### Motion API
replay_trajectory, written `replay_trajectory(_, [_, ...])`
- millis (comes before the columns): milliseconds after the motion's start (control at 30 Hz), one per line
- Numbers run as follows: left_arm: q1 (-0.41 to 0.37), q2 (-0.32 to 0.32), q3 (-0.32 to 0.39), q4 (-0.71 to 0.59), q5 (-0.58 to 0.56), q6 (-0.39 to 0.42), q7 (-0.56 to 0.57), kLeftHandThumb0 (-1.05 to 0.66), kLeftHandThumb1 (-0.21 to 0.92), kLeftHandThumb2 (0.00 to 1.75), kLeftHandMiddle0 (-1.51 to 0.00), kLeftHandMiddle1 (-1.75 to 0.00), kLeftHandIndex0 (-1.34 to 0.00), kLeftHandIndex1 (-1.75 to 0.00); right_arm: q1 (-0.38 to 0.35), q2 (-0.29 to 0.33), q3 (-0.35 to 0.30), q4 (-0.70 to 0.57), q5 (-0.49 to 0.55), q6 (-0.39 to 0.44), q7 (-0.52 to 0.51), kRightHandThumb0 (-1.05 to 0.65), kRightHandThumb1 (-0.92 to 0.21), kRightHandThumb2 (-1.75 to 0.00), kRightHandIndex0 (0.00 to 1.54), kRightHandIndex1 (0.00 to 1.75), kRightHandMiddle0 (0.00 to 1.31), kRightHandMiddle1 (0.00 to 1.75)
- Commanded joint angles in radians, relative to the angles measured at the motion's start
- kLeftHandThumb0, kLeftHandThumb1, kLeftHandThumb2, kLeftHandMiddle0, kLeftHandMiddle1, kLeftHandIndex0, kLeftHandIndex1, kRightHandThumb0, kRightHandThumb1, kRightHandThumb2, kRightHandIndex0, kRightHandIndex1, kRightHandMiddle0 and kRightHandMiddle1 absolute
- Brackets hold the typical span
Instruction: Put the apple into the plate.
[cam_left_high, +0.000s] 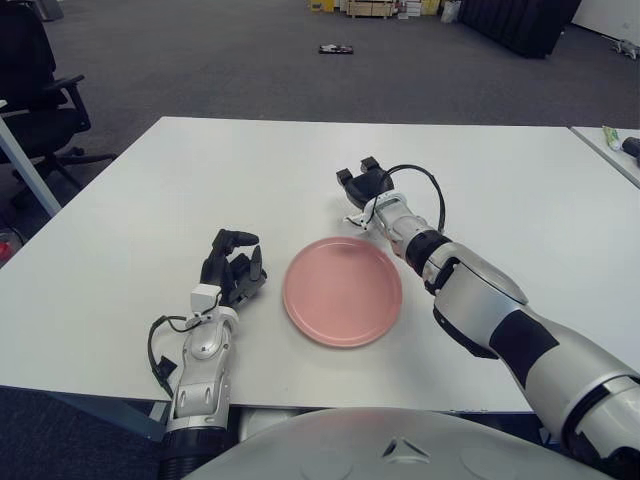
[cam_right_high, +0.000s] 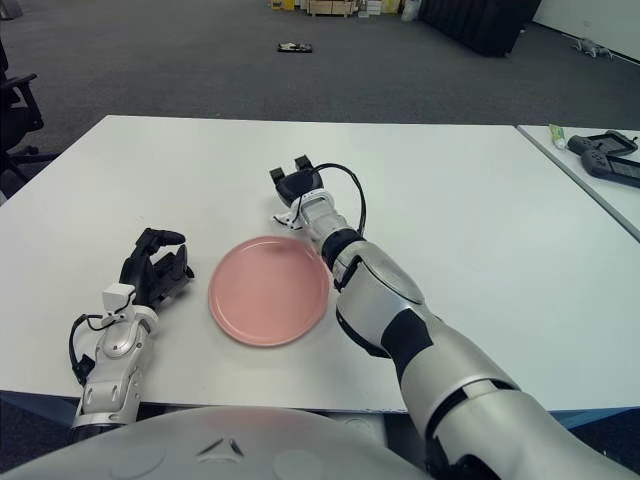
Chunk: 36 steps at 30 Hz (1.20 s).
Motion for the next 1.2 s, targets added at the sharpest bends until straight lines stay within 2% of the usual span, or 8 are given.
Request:
replay_trajectory(0, [-0.002, -0.001, 0.005, -0.005, -0.002, 0.006, 0.007, -0.37, 0.74, 0.79, -0.80, -1.75, -0.30, -1.75, -0.025, -0.025, -0.002, 0.011, -0.008, -0.013, -0.033, -0.55, -0.49, -0.93, 0.00, 1.13, 0.00, 1.26])
replay_trajectory(33, [-0.002, -0.001, 0.005, -0.005, -0.002, 0.005, 0.007, -0.37, 0.74, 0.79, -0.80, -1.75, -0.30, -1.75, -0.025, -0.025, -0.003, 0.012, -0.006, -0.016, -0.038, -0.54, -0.47, -0.95, 0.00, 1.21, 0.00, 1.40])
replay_trajectory(133, [-0.002, 0.000, 0.005, -0.002, -0.001, -0.003, 0.005, -0.37, 0.74, 0.78, -0.80, -1.75, -0.30, -1.75, -0.028, -0.029, -0.011, 0.012, 0.001, -0.025, -0.052, -0.50, -0.42, -0.99, 0.00, 1.38, 0.00, 1.63])
replay_trajectory(233, [-0.001, 0.000, 0.004, -0.002, -0.001, -0.008, 0.002, -0.37, 0.74, 0.78, -0.79, -1.75, -0.30, -1.75, -0.037, -0.037, -0.024, 0.011, 0.011, -0.038, -0.058, -0.47, -0.38, -1.03, 0.03, 1.49, 0.03, 1.71])
replay_trajectory(667, [0.001, -0.001, 0.000, -0.018, 0.011, 0.009, 0.012, -0.37, 0.75, 0.77, -0.78, -1.75, -0.30, -1.75, -0.041, -0.046, -0.100, 0.012, 0.071, -0.055, -0.031, -0.36, -0.32, -1.10, 0.17, 1.68, 0.14, 1.75])
replay_trajectory(933, [0.003, 0.001, -0.002, -0.019, 0.023, 0.010, 0.014, -0.37, 0.75, 0.77, -0.78, -1.75, -0.29, -1.75, -0.032, -0.056, -0.143, 0.012, 0.100, -0.058, -0.051, -0.35, -0.30, -1.12, 0.16, 1.74, 0.16, 1.75])
replay_trajectory(1033, [0.003, 0.004, 0.000, -0.014, 0.017, 0.003, 0.008, -0.37, 0.75, 0.77, -0.79, -1.75, -0.30, -1.75, -0.026, -0.073, -0.161, 0.014, 0.110, -0.061, -0.045, -0.42, -0.34, -1.10, 0.08, 1.62, 0.08, 1.68])
replay_trajectory(1167, [0.003, 0.005, 0.004, -0.011, 0.009, -0.005, 0.003, -0.37, 0.75, 0.77, -0.79, -1.75, -0.30, -1.75, -0.024, -0.079, -0.180, 0.020, 0.120, -0.040, -0.022, -0.55, -0.50, -0.95, 0.02, 1.19, 0.02, 1.28])
